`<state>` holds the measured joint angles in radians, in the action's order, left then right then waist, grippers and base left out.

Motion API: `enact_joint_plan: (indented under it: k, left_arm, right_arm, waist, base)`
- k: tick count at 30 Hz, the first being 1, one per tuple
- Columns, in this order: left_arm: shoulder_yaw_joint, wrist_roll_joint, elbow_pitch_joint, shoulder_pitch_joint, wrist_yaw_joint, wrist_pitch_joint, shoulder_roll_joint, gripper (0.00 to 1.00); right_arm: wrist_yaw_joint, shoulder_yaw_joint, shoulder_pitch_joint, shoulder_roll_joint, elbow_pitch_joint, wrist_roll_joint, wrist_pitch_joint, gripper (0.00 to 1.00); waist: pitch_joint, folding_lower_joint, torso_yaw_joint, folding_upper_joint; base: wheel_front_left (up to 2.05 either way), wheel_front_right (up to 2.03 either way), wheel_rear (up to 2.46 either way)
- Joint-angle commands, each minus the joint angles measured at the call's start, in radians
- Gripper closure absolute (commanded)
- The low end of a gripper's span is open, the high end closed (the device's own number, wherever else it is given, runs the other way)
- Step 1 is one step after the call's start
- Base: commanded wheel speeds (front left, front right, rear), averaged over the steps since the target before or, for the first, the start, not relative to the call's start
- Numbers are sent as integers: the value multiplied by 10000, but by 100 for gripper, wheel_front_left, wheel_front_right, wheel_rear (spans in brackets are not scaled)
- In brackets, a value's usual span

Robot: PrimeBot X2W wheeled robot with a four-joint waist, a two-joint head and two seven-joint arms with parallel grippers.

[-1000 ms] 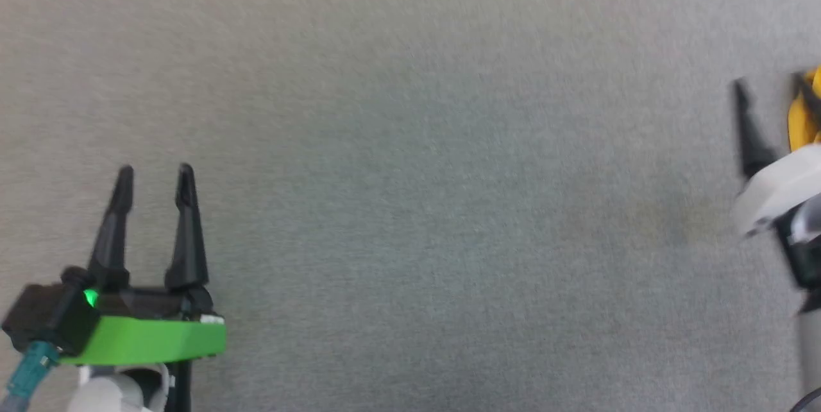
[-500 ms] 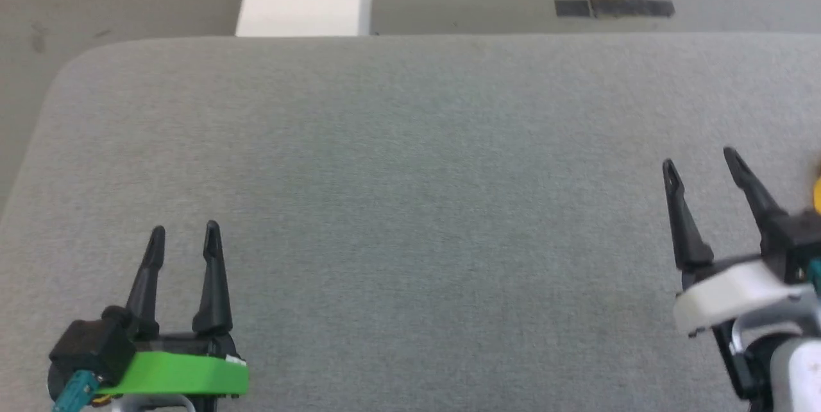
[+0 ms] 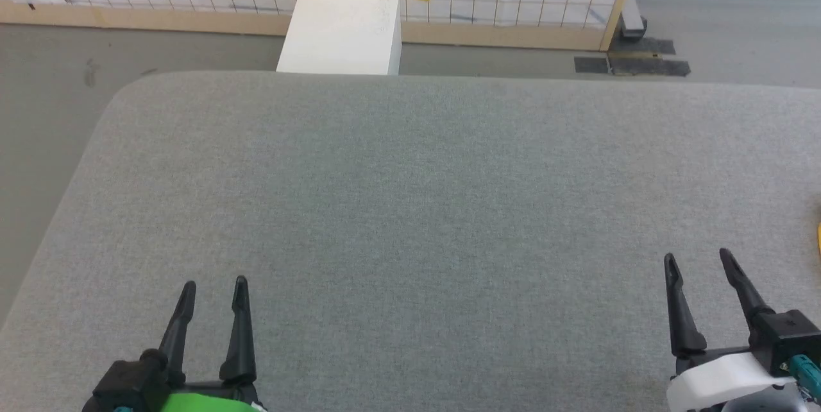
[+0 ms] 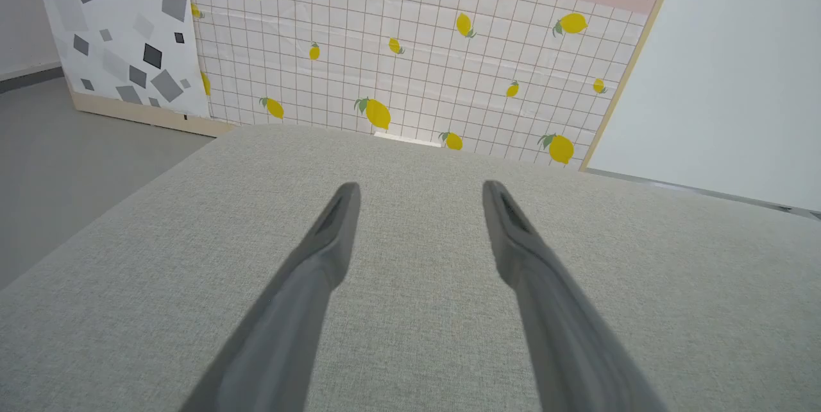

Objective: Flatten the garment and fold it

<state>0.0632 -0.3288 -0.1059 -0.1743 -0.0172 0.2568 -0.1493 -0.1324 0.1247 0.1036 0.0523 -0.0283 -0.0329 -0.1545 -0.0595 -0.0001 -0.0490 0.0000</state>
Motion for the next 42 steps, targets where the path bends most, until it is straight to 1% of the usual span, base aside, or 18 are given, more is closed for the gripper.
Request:
enact_joint_plan:
  k: [1, 11, 12, 42]
  left_arm:
    - [-68, 129, 41, -133, -74, 47, 86, 0]
    - [-227, 210, 368, -179, -435, 48, 359, 0]
    - [-188, 100, 353, -95, -405, -4, 295, 100]
    - [-266, 726, 490, 269, -291, -508, 429, 100]
  right_arm:
    - [17, 1, 32, -17, 115, 104, -99, 0]
    - [17, -195, -241, -19, 650, 282, -389, 0]
    - [0, -186, -80, 0, 633, 249, -305, 100]
    - [3, -393, -256, -2, 566, 265, 60, 100]
  waist:
    - [80, 1, 19, 0]
    - [-56, 1, 130, 0]
    - [-49, 1, 128, 0]
    - [79, 1, 200, 0]
  base:
    - [0, 0, 0]
    - [0, 0, 0]
    - [0, 0, 0]
    - [0, 0, 0]
